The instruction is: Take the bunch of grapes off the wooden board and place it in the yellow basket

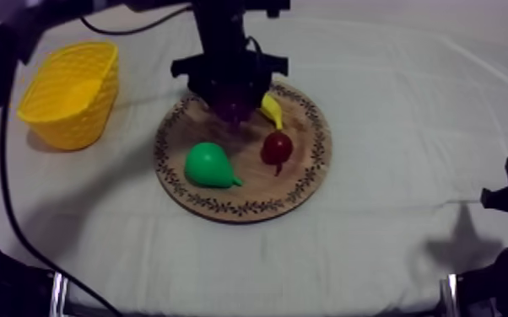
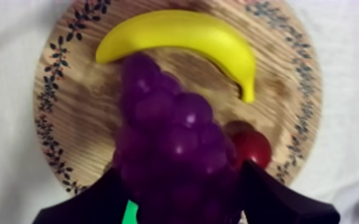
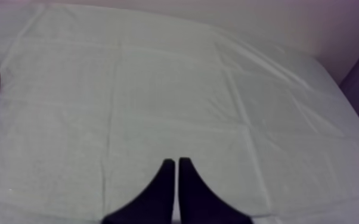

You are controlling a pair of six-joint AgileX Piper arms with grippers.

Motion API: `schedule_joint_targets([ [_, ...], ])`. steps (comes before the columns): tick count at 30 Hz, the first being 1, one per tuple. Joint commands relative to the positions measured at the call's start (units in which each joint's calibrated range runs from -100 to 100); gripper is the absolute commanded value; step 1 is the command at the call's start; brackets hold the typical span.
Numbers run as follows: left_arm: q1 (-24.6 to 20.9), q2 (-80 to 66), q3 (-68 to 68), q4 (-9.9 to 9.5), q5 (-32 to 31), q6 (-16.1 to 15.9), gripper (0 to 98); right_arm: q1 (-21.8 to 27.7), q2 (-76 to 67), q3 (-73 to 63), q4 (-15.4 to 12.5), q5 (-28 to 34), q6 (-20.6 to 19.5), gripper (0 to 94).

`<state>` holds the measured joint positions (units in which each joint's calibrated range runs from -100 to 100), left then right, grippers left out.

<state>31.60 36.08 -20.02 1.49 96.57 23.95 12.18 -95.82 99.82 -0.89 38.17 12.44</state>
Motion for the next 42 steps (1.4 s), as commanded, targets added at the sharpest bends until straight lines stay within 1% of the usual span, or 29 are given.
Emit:
schedule_joint_targets([
  [1, 0.1, -4.0, 0.4, -0.22, 0.6, -0.4, 49.5, 0.0, 0.0, 0.0, 0.0, 0.0, 0.0, 0.3],
  [6, -0.8, -9.3, 3.0, -0.88, 1.6, -1.6, 49.8, 0.0, 0.0, 0.0, 0.0, 0.0, 0.0, 0.3],
  [11, -4.2, -13.4, 7.6, -2.11, 1.8, -3.2, 49.7, 0.0, 0.0, 0.0, 0.0, 0.0, 0.0, 0.3],
  [14, -7.5, -15.6, 10.1, -3.04, 1.7, -4.5, 49.9, 0.0, 0.0, 0.0, 0.0, 0.0, 0.0, 0.3],
  [22, -17.6, -18.7, 13.2, -4.99, 0.7, -9.4, 50.9, 0.0, 0.0, 0.0, 0.0, 0.0, 0.0, 0.3],
  [27, -23.0, -18.6, 12.9, -5.79, 0.3, -12.0, 51.2, 0.0, 0.0, 0.0, 0.0, 0.0, 0.0, 0.3],
  [32, -27.4, -17.7, 11.6, -6.12, 0.3, -14.1, 51.2, 0.0, 0.0, 0.0, 0.0, 0.0, 0.0, 0.3],
  [37, -29.7, -16.7, 11.4, -6.75, 0.3, -15.2, 51.3, 0.0, 0.0, 0.0, 0.0, 0.0, 0.0, 0.3],
  [42, -30.5, -15.4, 12.2, -6.71, -0.1, -15.4, 51.6, 0.0, 0.0, 0.0, 0.0, 0.0, 0.0, 0.3],
])
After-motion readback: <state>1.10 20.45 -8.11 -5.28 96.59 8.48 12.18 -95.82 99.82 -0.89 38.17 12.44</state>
